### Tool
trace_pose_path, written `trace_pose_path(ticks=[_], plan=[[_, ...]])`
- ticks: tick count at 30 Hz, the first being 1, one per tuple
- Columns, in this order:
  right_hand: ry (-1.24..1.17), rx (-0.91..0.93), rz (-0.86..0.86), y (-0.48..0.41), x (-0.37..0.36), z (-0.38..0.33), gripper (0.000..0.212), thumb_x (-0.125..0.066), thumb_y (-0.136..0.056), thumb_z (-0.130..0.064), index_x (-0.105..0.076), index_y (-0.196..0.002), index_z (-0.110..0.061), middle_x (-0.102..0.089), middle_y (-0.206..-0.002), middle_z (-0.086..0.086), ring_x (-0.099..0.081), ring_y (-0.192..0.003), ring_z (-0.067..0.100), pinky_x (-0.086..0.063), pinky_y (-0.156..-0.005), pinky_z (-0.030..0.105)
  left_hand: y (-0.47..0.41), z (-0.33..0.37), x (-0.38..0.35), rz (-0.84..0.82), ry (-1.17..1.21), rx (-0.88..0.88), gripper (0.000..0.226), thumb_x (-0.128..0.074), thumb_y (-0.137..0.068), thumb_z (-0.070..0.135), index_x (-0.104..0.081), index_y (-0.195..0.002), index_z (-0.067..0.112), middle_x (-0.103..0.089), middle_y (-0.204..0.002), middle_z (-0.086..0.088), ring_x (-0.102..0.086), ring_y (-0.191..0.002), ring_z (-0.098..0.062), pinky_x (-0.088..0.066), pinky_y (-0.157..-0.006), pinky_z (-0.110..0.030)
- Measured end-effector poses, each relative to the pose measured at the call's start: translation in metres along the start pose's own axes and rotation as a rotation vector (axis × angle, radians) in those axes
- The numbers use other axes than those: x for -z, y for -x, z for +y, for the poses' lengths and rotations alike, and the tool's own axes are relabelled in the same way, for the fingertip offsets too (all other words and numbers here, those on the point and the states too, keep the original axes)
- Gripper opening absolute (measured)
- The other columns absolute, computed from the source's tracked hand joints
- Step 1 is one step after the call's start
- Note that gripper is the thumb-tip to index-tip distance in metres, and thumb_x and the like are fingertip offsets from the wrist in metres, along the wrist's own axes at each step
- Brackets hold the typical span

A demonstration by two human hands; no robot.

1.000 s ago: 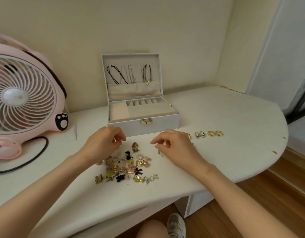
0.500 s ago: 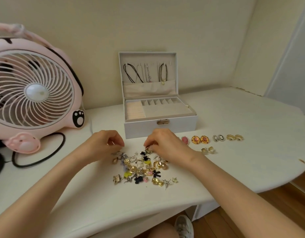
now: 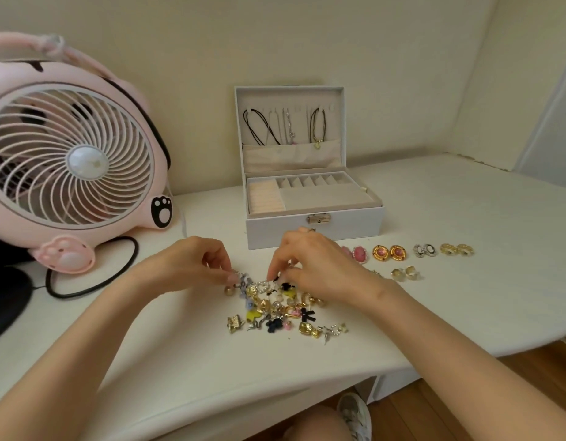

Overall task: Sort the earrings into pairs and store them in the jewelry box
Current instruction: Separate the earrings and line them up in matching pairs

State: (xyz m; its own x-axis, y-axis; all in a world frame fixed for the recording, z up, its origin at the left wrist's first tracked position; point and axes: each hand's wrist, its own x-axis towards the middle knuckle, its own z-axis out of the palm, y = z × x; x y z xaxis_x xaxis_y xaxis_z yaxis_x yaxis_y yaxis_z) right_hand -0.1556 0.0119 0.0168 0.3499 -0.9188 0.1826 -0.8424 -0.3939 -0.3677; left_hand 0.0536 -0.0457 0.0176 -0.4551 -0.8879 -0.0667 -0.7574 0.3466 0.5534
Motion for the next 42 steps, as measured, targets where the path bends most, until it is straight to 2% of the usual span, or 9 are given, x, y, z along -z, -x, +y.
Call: trace_pose_path(ticks=[4,8,13,17,23,31,35,39,42], plan=[[0.049,-0.044,-0.043,0.01,0.008,0.008,0.018,-0.065,-0.085,-0.013,-0.073,-0.088,-0.029,-0.056,-0.09,-0.007,-0.041,-0.09,0.006,-0.04,-0.077,0.028,0.001,0.006,-0.006,-0.028,-0.088,-0.019,0.014,-0.077,-0.072,0.031,-0.065,-0.076,0.026,-0.06,-0.075,0.009,-0.048,-0.069,-0.01,-0.038,-0.064,-0.022],[0.078,-0.075,-0.069,0.012,0.004,0.009,0.012,-0.068,-0.083,-0.022,-0.072,-0.089,-0.031,-0.058,-0.087,-0.007,-0.044,-0.095,0.009,-0.045,-0.082,0.039,0.003,0.015,-0.006,0.03,0.011,-0.158,0.014,-0.078,-0.07,0.029,-0.065,-0.071,0.026,-0.061,-0.07,0.008,-0.043,-0.065,-0.007,-0.036,-0.064,-0.026],[0.113,-0.042,-0.097,0.009,0.003,0.008,0.026,-0.064,-0.085,-0.012,-0.07,-0.1,-0.033,-0.059,-0.092,-0.005,-0.045,-0.096,0.011,-0.038,-0.074,0.028,0.012,0.027,-0.011,-0.209,-0.02,-0.36,0.01,-0.076,-0.075,0.023,-0.069,-0.075,0.03,-0.053,-0.074,0.008,-0.046,-0.072,-0.005,-0.036,-0.067,-0.014],[0.113,-0.04,-0.111,0.007,0.002,0.009,0.021,-0.068,-0.082,-0.017,-0.07,-0.097,-0.031,-0.059,-0.092,-0.004,-0.047,-0.096,0.012,-0.039,-0.071,0.027,0.011,0.029,-0.015,-0.222,-0.177,-0.369,0.016,-0.073,-0.077,0.025,-0.063,-0.08,0.038,-0.046,-0.075,0.012,-0.043,-0.078,0.001,-0.039,-0.074,-0.019],[0.126,-0.03,-0.123,0.004,0.002,0.009,0.016,-0.074,-0.076,-0.03,-0.066,-0.089,-0.028,-0.059,-0.092,-0.007,-0.047,-0.09,0.009,-0.026,-0.058,0.015,0.012,0.027,-0.013,-0.203,-0.268,-0.347,0.018,-0.075,-0.074,0.032,-0.062,-0.086,0.035,-0.05,-0.081,0.012,-0.042,-0.081,0.002,-0.041,-0.078,-0.024],[-0.083,-0.098,-0.084,0.007,0.006,0.009,0.017,-0.077,-0.073,-0.023,-0.061,-0.076,-0.025,-0.066,-0.084,-0.009,-0.049,-0.061,-0.001,-0.041,-0.06,0.023,0.012,0.025,-0.013,-0.197,-0.267,-0.382,0.01,-0.069,-0.08,0.028,-0.061,-0.081,0.033,-0.048,-0.082,0.014,-0.041,-0.085,0.003,-0.039,-0.075,-0.017],[-0.173,-0.126,-0.006,0.013,0.007,0.01,0.014,-0.076,-0.076,-0.023,-0.062,-0.078,-0.023,-0.065,-0.083,-0.01,-0.048,-0.062,-0.002,-0.039,-0.062,0.021,0.015,0.029,-0.011,-0.225,-0.195,-0.381,0.01,-0.071,-0.077,0.035,-0.062,-0.08,0.035,-0.049,-0.084,0.014,-0.042,-0.086,0.0,-0.04,-0.078,-0.019],[-0.246,-0.132,0.043,0.02,0.009,0.008,0.017,-0.074,-0.077,-0.021,-0.058,-0.074,-0.025,-0.065,-0.083,-0.008,-0.054,-0.071,0.003,-0.048,-0.069,0.026,0.016,0.033,-0.017,-0.234,-0.302,-0.356,0.022,-0.072,-0.072,0.046,-0.062,-0.085,0.031,-0.049,-0.084,0.015,-0.039,-0.086,0.006,-0.037,-0.076,-0.015],[-0.267,-0.143,0.073,0.027,0.01,0.006,0.02,-0.073,-0.078,-0.02,-0.055,-0.073,-0.026,-0.065,-0.083,-0.007,-0.059,-0.077,0.009,-0.043,-0.067,0.013,0.019,0.031,-0.019,-0.203,-0.381,-0.374,0.022,-0.068,-0.075,0.048,-0.059,-0.087,0.033,-0.05,-0.084,0.017,-0.04,-0.086,0.007,-0.036,-0.073,-0.014]])
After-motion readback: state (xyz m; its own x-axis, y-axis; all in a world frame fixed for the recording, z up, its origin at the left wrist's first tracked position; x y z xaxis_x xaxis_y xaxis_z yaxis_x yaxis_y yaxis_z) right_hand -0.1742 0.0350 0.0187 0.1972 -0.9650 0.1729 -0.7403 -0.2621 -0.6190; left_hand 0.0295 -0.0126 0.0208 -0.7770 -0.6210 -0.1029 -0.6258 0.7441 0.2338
